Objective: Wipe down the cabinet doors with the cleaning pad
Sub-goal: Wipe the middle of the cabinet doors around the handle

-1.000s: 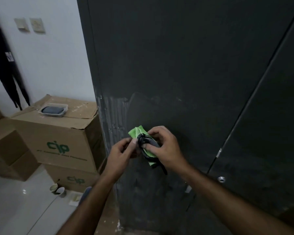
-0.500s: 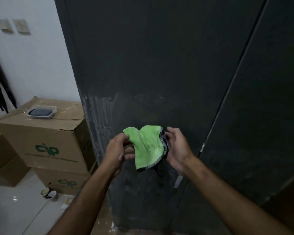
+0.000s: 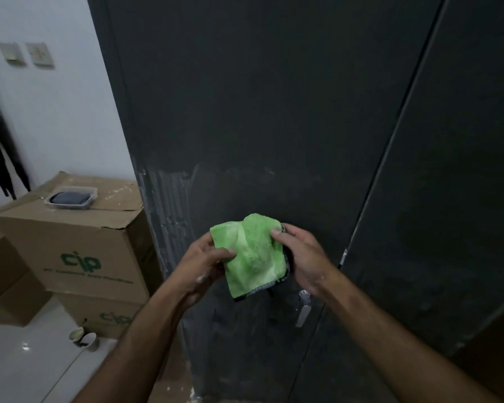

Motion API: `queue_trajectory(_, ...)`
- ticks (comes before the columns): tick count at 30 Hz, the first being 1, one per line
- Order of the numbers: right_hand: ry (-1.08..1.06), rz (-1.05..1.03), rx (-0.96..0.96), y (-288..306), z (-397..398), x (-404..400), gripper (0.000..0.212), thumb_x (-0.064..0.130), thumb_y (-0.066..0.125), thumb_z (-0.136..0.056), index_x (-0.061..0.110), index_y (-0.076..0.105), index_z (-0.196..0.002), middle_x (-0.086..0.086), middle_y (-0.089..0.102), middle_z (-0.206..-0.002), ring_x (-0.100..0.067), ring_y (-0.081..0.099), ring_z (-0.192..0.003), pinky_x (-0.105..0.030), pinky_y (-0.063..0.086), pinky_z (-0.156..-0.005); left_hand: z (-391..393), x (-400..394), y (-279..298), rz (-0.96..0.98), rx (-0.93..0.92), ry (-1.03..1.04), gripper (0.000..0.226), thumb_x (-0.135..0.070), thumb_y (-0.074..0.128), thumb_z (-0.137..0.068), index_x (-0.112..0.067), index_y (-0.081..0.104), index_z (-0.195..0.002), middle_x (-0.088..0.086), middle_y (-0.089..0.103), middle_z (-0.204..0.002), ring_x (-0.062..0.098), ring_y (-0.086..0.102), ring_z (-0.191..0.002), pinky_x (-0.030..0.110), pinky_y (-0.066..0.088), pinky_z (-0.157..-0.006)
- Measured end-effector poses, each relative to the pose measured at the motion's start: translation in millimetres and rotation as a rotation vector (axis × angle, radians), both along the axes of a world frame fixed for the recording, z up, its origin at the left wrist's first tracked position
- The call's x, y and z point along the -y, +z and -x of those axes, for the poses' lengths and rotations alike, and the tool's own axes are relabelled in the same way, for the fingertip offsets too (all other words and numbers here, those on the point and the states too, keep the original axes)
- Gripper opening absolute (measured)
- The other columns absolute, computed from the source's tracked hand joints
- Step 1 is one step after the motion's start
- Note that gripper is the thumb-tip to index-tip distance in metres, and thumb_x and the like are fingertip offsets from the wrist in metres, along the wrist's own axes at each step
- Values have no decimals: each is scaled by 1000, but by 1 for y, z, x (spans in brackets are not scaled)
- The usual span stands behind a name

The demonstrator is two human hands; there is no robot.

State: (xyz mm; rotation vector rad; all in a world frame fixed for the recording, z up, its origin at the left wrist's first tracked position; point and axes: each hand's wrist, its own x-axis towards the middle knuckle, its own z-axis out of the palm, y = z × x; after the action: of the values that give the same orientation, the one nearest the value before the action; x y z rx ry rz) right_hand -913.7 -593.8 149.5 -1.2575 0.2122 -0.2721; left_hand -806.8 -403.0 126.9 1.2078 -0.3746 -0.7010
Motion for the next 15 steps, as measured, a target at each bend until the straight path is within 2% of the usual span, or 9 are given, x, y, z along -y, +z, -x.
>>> queue_trajectory(3, -123, 332, 93, 1, 1, -4, 21, 8, 71, -94, 17, 72, -112, -4, 77, -108, -19, 74, -101, -31, 61, -80, 3, 1, 1, -6, 60, 75, 45, 3, 69, -92, -11, 62, -134, 15, 76, -121, 35, 75, -108, 39, 64, -78)
queue_trajectory(4, -141, 419, 119, 2, 0, -5, 22, 8, 73, -93, 19, 71, -112, -1, 76, -107, -16, 73, -100, -30, 61, -79, 4, 2, 1, -14, 78, 110, 44, 3, 71, -92, -11, 63, -133, 16, 77, -119, 34, 76, -106, 39, 64, -76)
queue_trajectory(6, -150, 464, 145, 4, 0, -7, 22, 9, 75, -92, 19, 71, -112, -2, 76, -106, -18, 74, -99, -35, 63, -80, 6, 4, 0, -25, 116, 173, 41, 1, 72, -92, -12, 64, -130, 15, 78, -116, 33, 77, -104, 38, 64, -74)
queue_trajectory(8, -147, 405, 150, 7, -1, -8, 20, 10, 74, -93, 17, 72, -112, -5, 77, -106, -23, 74, -99, -38, 63, -82, 8, 7, 0, -26, 156, 215, 38, -3, 73, -94, -13, 65, -130, 12, 78, -115, 30, 77, -105, 37, 64, -75)
queue_trajectory(11, -76, 175, 93, 12, -3, -10, 17, 15, 65, -99, 9, 73, -113, -14, 77, -108, -29, 75, -100, -38, 63, -82, 10, 12, 5, 10, 118, 181, 33, -5, 62, -102, -16, 64, -133, 10, 78, -119, 28, 76, -109, 38, 64, -80)
queue_trajectory(13, -22, 45, 60, 16, -4, -12, 22, 19, 59, -103, 6, 75, -111, -19, 76, -110, -28, 75, -99, -37, 63, -82, 11, 16, 10, 89, -36, 113, 36, -4, 51, -105, -15, 62, -138, 14, 74, -128, 31, 72, -118, 46, 60, -94)
queue_trajectory(15, -43, 4, 46, 20, -5, -14, 25, 22, 56, -105, 10, 78, -105, -17, 76, -107, -24, 75, -94, -34, 62, -78, 15, 20, 17, 232, -268, 62, 43, -3, 44, -101, -4, 60, -140, 21, 70, -132, 36, 67, -124, 53, 52, -105)
